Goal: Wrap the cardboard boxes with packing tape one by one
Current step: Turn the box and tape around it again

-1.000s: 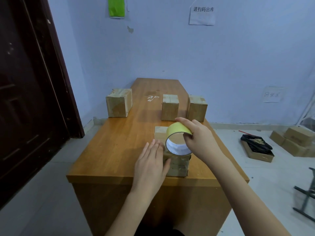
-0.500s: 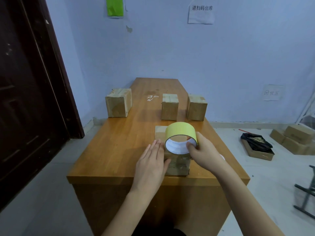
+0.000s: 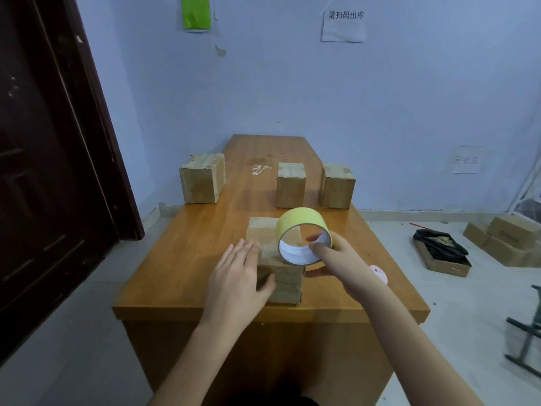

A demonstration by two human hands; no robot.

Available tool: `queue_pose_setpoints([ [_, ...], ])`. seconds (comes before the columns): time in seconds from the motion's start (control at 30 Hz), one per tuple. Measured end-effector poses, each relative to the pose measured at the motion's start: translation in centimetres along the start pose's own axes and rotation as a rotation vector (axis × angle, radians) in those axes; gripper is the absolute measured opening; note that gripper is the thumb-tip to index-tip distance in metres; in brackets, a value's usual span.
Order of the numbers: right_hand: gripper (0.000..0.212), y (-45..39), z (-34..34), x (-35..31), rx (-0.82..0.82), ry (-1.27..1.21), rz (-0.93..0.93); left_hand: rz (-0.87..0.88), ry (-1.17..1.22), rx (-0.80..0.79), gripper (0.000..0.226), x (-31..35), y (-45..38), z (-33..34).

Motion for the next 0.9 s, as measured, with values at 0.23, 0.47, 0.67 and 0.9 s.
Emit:
queue_pose_setpoints([
  [0.23,0.002,-0.4,1.2,-0.3,0.019,0.075,-0.062,0.084,-0.013,-0.035,0.07,0.2,-0.2,0.6],
  [0.47,0.013,-0.3,-0.3,0.3,-0.055,-0.216,0.05,0.111,-0.021,-0.037,0.058,0.6,0.0,0.7],
  [0.67,0.024,-0.6,-1.0,1.2,0.105,-0.057,0.027,0.096,-0.1,-0.053,0.06,0.8,0.0,1.0],
  [0.9,0.008,-1.0,-0.8,1.8,-0.015,-0.224,0.097,0.131,-0.115,-0.052,0.056,1.0,-0.2,1.2],
])
Point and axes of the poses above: each hand's wrist, its own y-axis away from the middle knuckle, its own z-axis out of the palm, x = y × z, the point moved 9 cm from there along -y, towards the middle knuckle, and after that the axes turned 1 degree about -y, right-handed, at the moved point
